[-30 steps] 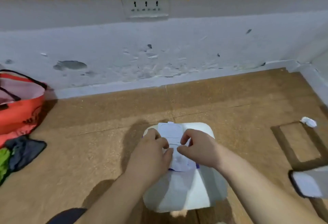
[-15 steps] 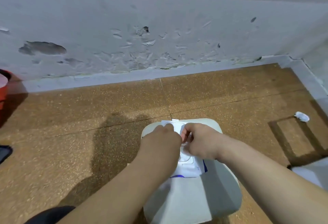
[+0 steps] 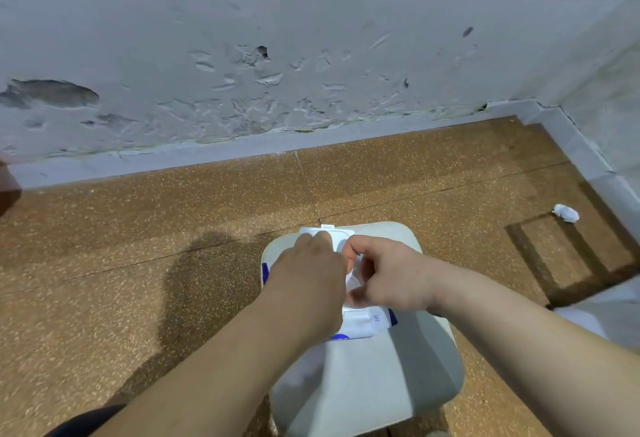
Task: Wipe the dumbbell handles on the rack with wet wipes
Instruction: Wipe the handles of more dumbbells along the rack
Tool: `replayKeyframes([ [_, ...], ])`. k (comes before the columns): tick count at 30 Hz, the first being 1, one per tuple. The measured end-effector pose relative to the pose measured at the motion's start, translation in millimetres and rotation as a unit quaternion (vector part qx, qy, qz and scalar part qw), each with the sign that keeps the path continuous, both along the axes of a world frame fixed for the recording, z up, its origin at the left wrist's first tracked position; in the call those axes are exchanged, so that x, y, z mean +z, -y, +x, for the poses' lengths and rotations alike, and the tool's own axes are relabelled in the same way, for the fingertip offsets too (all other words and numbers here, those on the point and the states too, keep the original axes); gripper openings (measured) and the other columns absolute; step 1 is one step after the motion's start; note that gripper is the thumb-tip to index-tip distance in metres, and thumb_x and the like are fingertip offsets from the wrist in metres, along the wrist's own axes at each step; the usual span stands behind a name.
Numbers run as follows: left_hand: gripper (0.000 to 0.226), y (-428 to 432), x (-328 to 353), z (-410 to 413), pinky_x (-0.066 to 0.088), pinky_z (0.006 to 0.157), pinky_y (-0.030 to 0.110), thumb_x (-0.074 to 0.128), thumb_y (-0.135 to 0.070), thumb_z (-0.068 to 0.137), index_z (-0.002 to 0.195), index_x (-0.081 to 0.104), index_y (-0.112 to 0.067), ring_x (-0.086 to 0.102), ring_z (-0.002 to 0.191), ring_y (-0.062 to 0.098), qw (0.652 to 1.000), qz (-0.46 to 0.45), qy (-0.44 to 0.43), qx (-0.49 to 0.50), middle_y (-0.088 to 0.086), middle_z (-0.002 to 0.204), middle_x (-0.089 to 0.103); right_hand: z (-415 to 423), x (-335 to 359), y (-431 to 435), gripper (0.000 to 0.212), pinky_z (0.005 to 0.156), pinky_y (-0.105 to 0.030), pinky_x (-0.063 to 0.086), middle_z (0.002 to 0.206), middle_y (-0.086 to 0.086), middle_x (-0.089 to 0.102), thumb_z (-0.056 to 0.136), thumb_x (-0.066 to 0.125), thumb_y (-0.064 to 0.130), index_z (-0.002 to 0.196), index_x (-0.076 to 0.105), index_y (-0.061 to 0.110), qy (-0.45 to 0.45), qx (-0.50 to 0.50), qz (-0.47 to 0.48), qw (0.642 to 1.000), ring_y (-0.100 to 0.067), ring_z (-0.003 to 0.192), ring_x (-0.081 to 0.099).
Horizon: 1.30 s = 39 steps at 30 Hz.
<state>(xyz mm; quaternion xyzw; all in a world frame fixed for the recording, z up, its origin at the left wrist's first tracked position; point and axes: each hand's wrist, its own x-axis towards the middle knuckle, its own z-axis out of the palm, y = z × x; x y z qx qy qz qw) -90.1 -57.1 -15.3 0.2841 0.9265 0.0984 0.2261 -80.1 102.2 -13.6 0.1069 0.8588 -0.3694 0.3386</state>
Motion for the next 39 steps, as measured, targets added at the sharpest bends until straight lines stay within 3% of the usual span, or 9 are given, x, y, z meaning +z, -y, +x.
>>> replayKeyframes([
  [6, 0.034, -2, 2, -1, 0.04, 0.089, 0.031, 0.063, -0.019, 0.094, 0.124, 0.048, -0.018, 0.045, 0.116, 0.022, 1.0, 0.028, 0.009, 0.003, 0.005, 0.121, 0.047, 5, 7, 5, 0.057, 0.092, -0.041, 0.057, 0.107, 0.009, 0.045, 0.069, 0.096, 0.031, 0.109, 0.058, 0.038, 0.002, 0.05, 0.072, 0.996, -0.019, 0.094, 0.064],
  [10, 0.03, -2, 2, -5, 0.042, 0.094, 0.03, 0.061, -0.016, 0.094, 0.121, 0.048, -0.017, 0.045, 0.116, 0.021, 0.998, 0.057, 0.005, -0.01, 0.003, 0.121, 0.048, 6, 6, 6, 0.057, 0.09, -0.045, 0.058, 0.107, 0.009, 0.045, 0.066, 0.096, 0.036, 0.108, 0.057, 0.04, -0.011, 0.052, 0.089, 0.995, -0.021, 0.094, 0.064],
  [15, 0.018, 9, 9, -8, 0.041, 0.074, 0.031, 0.057, -0.012, 0.094, 0.101, 0.042, -0.021, 0.049, 0.09, 0.018, 0.992, 0.107, 0.064, 0.021, -0.003, 0.104, 0.049, 5, 9, 6, 0.052, 0.086, -0.042, 0.058, 0.105, 0.008, 0.046, 0.067, 0.096, 0.039, 0.101, 0.056, 0.043, -0.008, 0.053, 0.097, 0.994, -0.018, 0.088, 0.062],
  [22, 0.015, 27, 8, -16, 0.05, 0.077, 0.038, 0.045, -0.019, 0.104, 0.095, 0.047, -0.03, 0.057, 0.084, 0.017, 0.964, 0.215, 0.129, 0.092, -0.002, 0.092, 0.06, 4, 11, 9, 0.051, 0.073, -0.035, 0.056, 0.102, 0.007, 0.047, 0.069, 0.096, 0.038, 0.092, 0.05, 0.042, -0.007, 0.051, 0.103, 0.993, -0.016, 0.074, 0.061],
  [27, 0.013, 24, 6, -20, 0.038, 0.065, 0.023, 0.046, -0.025, 0.107, 0.097, 0.054, -0.027, 0.055, 0.08, 0.005, 0.912, 0.308, 0.18, 0.203, -0.008, 0.091, 0.061, 6, 10, 12, 0.049, 0.069, -0.035, 0.055, 0.097, 0.002, 0.053, 0.07, 0.093, 0.039, 0.095, 0.051, 0.034, -0.028, 0.049, 0.099, 0.994, -0.018, 0.073, 0.062],
  [30, 0.013, 23, 4, -21, 0.038, 0.062, 0.024, 0.047, -0.025, 0.105, 0.096, 0.055, -0.028, 0.053, 0.075, 0.006, 0.899, 0.306, 0.201, 0.241, -0.009, 0.088, 0.059, 5, 13, 7, 0.035, 0.069, -0.029, 0.049, 0.083, 0.006, 0.06, 0.075, 0.092, 0.035, 0.091, 0.061, 0.028, -0.019, 0.026, 0.05, 0.998, -0.013, 0.069, 0.058],
  [33, 0.012, 24, 1, -25, 0.05, 0.067, 0.03, 0.051, -0.025, 0.102, 0.094, 0.058, -0.031, 0.063, 0.081, 0.017, 0.886, 0.314, 0.213, 0.267, -0.001, 0.093, 0.066, -3, 23, -2, 0.008, 0.07, -0.028, 0.051, 0.079, 0.003, 0.069, 0.086, 0.084, 0.022, 0.09, 0.077, 0.022, -0.026, -0.032, -0.015, 0.999, -0.011, 0.068, 0.06],
  [36, 0.006, 26, 1, -25, 0.05, 0.068, 0.029, 0.058, -0.03, 0.101, 0.095, 0.058, -0.031, 0.067, 0.091, 0.018, 0.875, 0.326, 0.216, 0.285, -0.001, 0.097, 0.068, -4, 29, -5, 0.019, 0.061, -0.021, 0.049, 0.074, 0.002, 0.072, 0.09, 0.071, 0.0, 0.091, 0.082, 0.016, -0.039, -0.077, -0.054, 0.995, -0.009, 0.064, 0.061],
  [39, 0.012, 25, 2, -26, 0.052, 0.072, 0.032, 0.064, -0.036, 0.096, 0.089, 0.06, -0.028, 0.065, 0.084, 0.012, 0.879, 0.334, 0.184, 0.285, -0.005, 0.09, 0.07, -6, 31, -2, 0.019, 0.067, -0.026, 0.05, 0.075, -0.002, 0.073, 0.092, 0.068, 0.003, 0.087, 0.081, 0.015, -0.042, -0.082, -0.057, 0.994, -0.012, 0.069, 0.061],
])
